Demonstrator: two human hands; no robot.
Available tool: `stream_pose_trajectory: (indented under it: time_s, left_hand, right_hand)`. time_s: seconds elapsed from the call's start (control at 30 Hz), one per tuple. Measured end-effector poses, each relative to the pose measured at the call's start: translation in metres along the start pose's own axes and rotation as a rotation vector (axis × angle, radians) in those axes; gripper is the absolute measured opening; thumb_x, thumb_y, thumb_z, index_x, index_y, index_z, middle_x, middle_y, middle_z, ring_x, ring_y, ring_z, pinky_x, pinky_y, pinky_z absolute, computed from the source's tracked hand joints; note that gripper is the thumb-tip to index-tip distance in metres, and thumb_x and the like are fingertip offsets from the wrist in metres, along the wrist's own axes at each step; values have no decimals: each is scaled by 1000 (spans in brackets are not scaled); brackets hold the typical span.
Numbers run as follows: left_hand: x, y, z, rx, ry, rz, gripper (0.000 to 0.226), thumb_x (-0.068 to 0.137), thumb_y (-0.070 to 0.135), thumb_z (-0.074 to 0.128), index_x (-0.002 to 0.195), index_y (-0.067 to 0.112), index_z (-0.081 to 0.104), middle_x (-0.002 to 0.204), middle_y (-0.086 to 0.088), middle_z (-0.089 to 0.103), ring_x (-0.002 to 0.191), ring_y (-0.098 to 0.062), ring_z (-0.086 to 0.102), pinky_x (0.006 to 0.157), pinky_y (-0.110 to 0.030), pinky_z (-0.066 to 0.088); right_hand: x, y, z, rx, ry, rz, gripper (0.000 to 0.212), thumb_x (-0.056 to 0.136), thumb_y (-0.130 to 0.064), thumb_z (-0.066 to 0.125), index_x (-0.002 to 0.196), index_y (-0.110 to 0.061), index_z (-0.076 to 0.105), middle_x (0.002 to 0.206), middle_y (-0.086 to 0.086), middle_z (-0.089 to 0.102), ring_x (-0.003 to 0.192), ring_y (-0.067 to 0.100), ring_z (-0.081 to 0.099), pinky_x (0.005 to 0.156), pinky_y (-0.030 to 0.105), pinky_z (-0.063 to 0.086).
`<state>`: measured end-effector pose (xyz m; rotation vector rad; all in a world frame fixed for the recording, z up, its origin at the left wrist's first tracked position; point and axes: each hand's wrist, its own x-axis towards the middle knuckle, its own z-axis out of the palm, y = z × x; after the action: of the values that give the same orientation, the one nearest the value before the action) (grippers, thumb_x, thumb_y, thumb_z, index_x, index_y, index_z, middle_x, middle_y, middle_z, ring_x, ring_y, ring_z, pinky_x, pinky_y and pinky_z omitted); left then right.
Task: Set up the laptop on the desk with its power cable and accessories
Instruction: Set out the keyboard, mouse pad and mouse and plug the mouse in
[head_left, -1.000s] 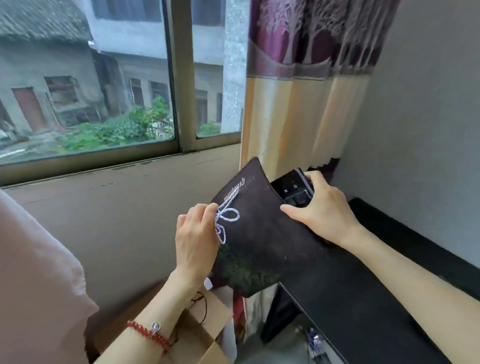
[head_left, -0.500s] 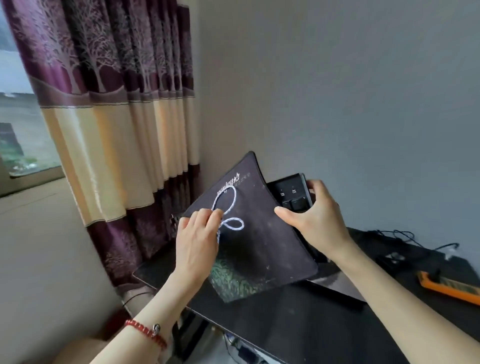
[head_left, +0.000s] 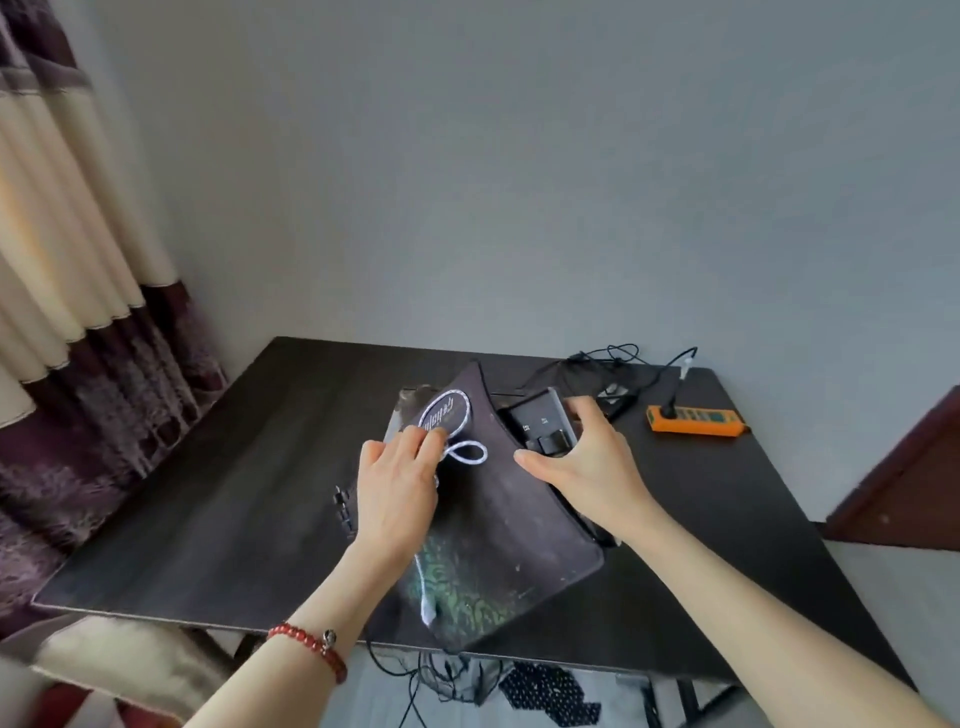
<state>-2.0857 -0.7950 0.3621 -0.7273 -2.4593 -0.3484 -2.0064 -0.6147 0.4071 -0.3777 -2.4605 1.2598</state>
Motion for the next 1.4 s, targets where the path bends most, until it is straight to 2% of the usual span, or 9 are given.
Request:
stream_pose_trajectory:
  time_s: [0.17,0.33,0.47,0.63,0.77,1.03,1.2,1.3,1.4]
  left_hand:
    - [23,8,43,-49,-58,129,49,42,-13,64,86,10,65,71,-3,60,59,-27,58,61,-31,22]
    - [31,19,85,-56,-137,291,34,54,-5,63,82,13,63,69,-2,58,59,-26,56,62,-33,27]
    - [27,29,122,-36,-268,361,36,50,-3,74,80,15,65,66,-1,58,57,-24,57,62,-34,41]
    - [16,41,159,35,-460,408,39,40,1,78,73,17,65,62,0,57,54,-22,57,57,-28,47]
    - [14,56,186,90,-556,428,39,37,4,80,68,19,64,60,2,56,51,-20,55,53,-28,45]
    - [8,65,213,41,-552,370,34,48,0,81,73,16,65,61,-1,55,52,-23,52,67,-32,30]
    - [5,54,212,-42,-445,380,16,66,-2,64,74,12,65,63,-3,56,55,-25,53,70,-34,40]
    - [3,43,209,-111,-417,387,24,81,10,43,75,11,66,64,-3,58,56,-25,54,59,-32,49]
    - [0,31,206,-121,-388,374,16,76,8,51,79,11,67,67,-4,60,58,-26,56,64,-32,42]
  right_hand:
    - [21,52,-6,69,30,174,46,62,-39,76,99,-29,50,87,-15,64,91,12,59,76,32,49]
    - [36,115,-7,71,-44,313,40,69,-35,76,99,-34,50,95,-17,61,92,4,60,64,17,42]
    - [38,166,8,-22,-181,447,83,77,-40,71,141,-25,20,124,-18,41,113,5,44,87,22,37]
    - [34,225,39,-67,-314,582,66,81,-37,66,133,-18,30,132,1,45,124,20,43,97,32,40]
    - [41,260,52,-97,-387,672,77,85,-37,61,142,-9,17,139,13,37,126,25,41,105,37,36]
    - [49,287,65,-124,-410,692,73,88,-32,59,142,-5,19,135,19,38,122,29,43,103,36,38]
    - [47,286,67,-185,-357,682,70,85,-36,62,139,-5,29,130,17,40,117,31,48,101,37,40]
    - [46,281,67,-376,-368,654,66,88,-38,57,140,-7,31,133,15,44,121,31,47,96,39,41]
    - [47,273,69,-641,-312,488,45,91,-37,50,128,-11,51,131,8,51,121,27,44,91,40,44]
